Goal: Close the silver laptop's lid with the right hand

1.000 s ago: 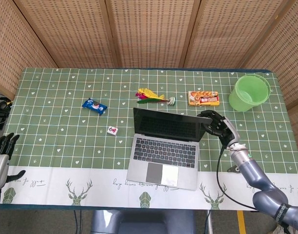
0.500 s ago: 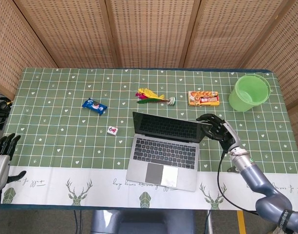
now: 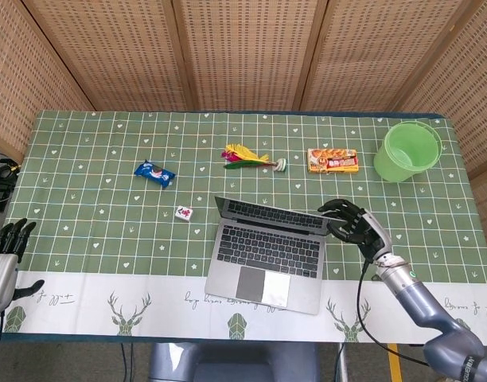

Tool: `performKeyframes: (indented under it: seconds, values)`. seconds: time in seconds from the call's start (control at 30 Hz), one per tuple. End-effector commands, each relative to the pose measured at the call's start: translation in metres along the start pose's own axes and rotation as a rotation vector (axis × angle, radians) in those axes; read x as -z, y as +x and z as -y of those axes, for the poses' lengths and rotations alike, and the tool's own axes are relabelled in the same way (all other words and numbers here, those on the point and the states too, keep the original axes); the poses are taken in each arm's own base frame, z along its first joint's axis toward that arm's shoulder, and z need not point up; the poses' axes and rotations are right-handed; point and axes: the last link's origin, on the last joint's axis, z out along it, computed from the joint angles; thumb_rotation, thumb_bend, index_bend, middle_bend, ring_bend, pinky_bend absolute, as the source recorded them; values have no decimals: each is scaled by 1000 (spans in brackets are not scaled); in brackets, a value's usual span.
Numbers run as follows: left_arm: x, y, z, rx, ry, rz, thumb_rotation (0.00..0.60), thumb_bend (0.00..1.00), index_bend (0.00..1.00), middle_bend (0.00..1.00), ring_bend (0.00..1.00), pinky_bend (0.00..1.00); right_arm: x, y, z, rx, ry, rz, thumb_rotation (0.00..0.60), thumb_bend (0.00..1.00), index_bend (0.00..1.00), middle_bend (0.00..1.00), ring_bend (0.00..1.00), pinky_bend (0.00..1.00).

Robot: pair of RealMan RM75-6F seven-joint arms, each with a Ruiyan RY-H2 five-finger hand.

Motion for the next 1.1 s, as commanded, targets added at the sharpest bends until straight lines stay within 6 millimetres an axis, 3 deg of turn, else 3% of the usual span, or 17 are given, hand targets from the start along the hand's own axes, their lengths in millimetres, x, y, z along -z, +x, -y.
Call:
performKeyframes:
  seconds: [0.03,1.1]
  values:
    - [0,0,0,-1,0,2,600,0,0,0,0,0,3,-2,0,10,-9,22,600,490,406,445,393,292]
    - [1,-2,-2,-9,-7,18,600,0,0,0,0,0,18,-1,7,43,-143,219,600,479,423,456,405,307]
